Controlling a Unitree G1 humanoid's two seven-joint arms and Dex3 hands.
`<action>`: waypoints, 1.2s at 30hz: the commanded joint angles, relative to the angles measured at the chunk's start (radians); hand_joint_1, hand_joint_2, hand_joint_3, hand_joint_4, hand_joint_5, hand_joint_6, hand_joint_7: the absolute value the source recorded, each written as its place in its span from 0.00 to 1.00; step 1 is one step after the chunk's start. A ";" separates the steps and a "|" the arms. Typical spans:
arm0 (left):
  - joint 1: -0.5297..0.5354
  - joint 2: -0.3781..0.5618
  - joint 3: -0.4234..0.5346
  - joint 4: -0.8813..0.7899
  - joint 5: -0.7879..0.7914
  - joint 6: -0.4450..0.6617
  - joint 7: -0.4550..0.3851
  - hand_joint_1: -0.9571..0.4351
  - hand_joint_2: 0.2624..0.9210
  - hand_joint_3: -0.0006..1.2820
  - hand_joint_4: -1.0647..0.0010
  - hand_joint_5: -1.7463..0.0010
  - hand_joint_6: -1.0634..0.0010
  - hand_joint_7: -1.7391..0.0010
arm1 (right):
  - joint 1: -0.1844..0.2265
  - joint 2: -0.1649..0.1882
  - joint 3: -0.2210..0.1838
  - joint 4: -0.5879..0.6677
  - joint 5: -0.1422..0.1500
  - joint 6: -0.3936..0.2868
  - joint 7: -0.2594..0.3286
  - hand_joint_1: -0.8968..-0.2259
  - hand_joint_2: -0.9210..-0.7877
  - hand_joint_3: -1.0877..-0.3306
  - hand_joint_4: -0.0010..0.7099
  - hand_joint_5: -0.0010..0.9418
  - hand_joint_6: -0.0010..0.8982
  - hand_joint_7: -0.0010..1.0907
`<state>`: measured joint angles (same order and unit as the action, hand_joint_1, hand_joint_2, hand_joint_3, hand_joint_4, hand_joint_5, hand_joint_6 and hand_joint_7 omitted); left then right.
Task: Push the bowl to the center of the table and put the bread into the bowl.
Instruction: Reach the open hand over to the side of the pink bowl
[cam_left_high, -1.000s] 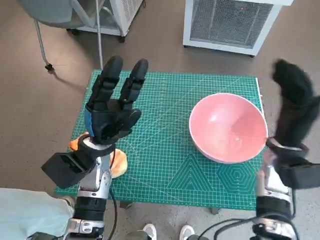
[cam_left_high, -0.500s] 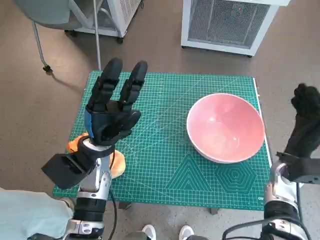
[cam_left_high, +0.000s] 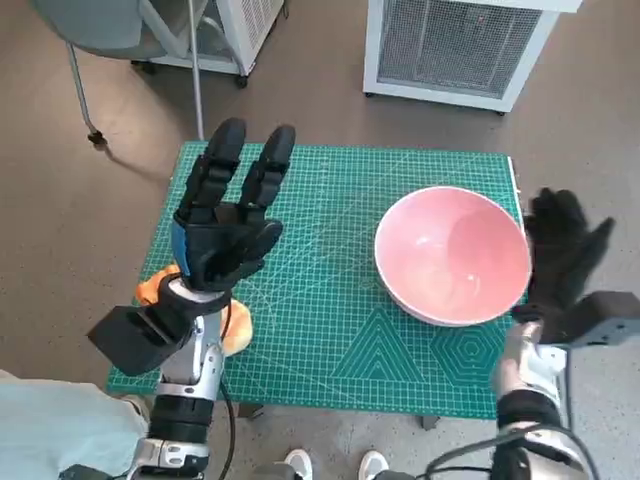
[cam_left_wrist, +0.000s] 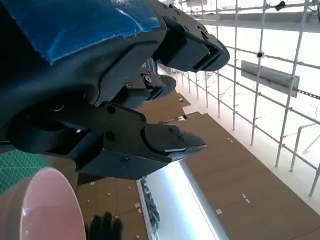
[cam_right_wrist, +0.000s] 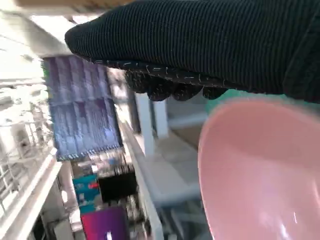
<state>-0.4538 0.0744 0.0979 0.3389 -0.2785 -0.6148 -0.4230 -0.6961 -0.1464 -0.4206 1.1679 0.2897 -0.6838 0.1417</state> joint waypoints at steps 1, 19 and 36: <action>0.002 0.008 0.003 -0.019 -0.002 0.007 0.001 0.64 1.00 0.18 0.64 1.00 0.52 1.00 | -0.015 0.035 0.006 0.028 0.008 0.045 0.031 0.72 0.00 0.30 0.31 0.01 0.02 0.51; 0.038 0.022 0.015 -0.066 -0.010 0.030 0.005 0.64 1.00 0.17 0.64 1.00 0.51 0.99 | -0.123 0.085 0.042 0.083 -0.036 0.111 0.013 0.68 0.00 0.32 0.34 0.01 0.09 0.41; 0.051 0.033 0.024 -0.085 0.009 0.034 0.025 0.64 1.00 0.16 0.63 1.00 0.50 0.99 | -0.189 0.133 0.050 0.113 -0.031 0.179 0.010 0.65 0.00 0.36 0.38 0.00 0.17 0.34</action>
<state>-0.4128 0.1030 0.1200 0.2658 -0.2779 -0.5831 -0.4056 -0.8826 -0.0224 -0.3712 1.2616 0.2682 -0.5330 0.1563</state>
